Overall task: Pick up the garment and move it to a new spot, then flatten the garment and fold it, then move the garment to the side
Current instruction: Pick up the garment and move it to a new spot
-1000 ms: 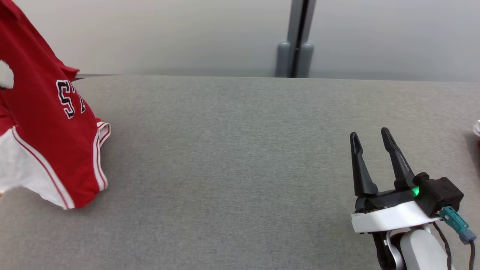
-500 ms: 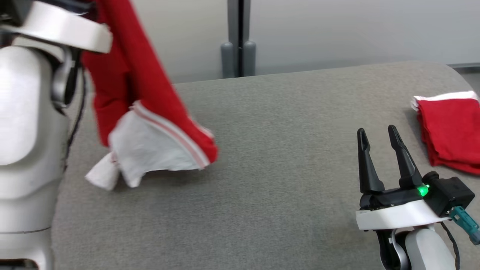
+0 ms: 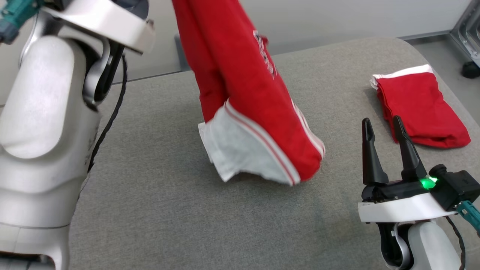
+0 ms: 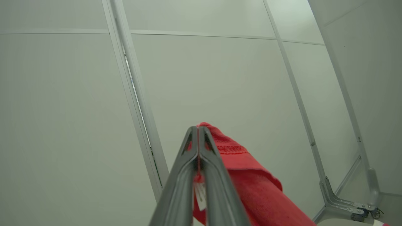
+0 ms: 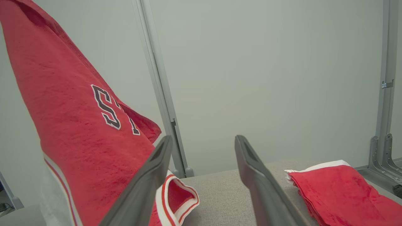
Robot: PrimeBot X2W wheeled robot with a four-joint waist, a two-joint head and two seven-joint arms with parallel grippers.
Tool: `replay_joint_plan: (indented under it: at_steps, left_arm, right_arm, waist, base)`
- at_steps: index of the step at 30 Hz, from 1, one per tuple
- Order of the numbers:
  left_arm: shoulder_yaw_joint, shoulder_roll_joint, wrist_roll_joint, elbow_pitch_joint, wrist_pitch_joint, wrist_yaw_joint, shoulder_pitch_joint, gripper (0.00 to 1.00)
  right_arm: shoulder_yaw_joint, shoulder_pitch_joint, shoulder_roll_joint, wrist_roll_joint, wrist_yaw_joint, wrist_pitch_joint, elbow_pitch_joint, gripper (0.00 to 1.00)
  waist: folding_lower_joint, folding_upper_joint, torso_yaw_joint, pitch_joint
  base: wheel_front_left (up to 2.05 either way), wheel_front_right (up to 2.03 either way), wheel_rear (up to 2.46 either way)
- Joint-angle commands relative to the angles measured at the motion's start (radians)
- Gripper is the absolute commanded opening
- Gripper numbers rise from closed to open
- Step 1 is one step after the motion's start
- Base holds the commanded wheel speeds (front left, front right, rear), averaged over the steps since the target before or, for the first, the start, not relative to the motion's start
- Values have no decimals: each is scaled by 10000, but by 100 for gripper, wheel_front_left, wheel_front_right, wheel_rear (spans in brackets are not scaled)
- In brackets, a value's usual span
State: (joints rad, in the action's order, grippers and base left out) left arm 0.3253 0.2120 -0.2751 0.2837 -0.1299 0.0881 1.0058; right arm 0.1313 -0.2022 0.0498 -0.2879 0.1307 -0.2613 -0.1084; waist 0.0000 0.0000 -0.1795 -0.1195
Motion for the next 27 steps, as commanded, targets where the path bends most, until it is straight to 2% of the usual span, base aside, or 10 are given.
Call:
replay_joint_plan:
  at_steps: [1,5,6,7,8,11,17,22,27]
  left_arm:
    - [113,307,8,590,220,98,-345,0]
    - [511,847,239,2435,762,213,-726,0]
    - [524,986,326,2931,837,83,-760,7]
    - [533,1114,439,3342,785,-46,-746,42]
    - [481,1157,480,3749,662,-206,-715,100]
    - [447,1232,613,4831,243,-563,-713,100]
    - [163,1155,285,5893,-814,-693,-824,100]
    - [-358,1013,-229,5722,-1261,-743,-1247,100]
    - [-702,731,-531,4314,-1351,-595,-2688,100]
  right_arm:
    - [37,-81,14,-49,0,-53,50,100]
    - [288,-268,14,-134,0,-54,33,100]
    - [352,-299,14,-158,0,-54,18,100]
    - [416,-333,16,-178,0,-54,-10,100]
    - [463,-386,17,-190,0,-54,-28,100]
    - [552,-450,16,-144,0,-54,-120,100]
    - [523,-314,10,198,0,-54,-473,100]
    - [509,-321,30,705,-2,-54,-818,100]
    - [24,15,22,1275,0,-54,-1071,100]
  waist:
    - [0,0,-165,-181]
    - [0,0,-423,-486]
    - [0,0,-477,-554]
    - [0,0,-529,-626]
    - [0,0,-570,-695]
    - [0,0,-604,-808]
    - [0,0,-139,-633]
    - [0,0,428,-136]
    - [0,0,1312,691]
  base:
    - [0,0,0]
    - [0,0,0]
    - [0,0,0]
    - [0,0,0]
    - [0,0,0]
    - [0,0,0]
    - [0,0,0]
    - [0,0,0]
    - [0,0,0]
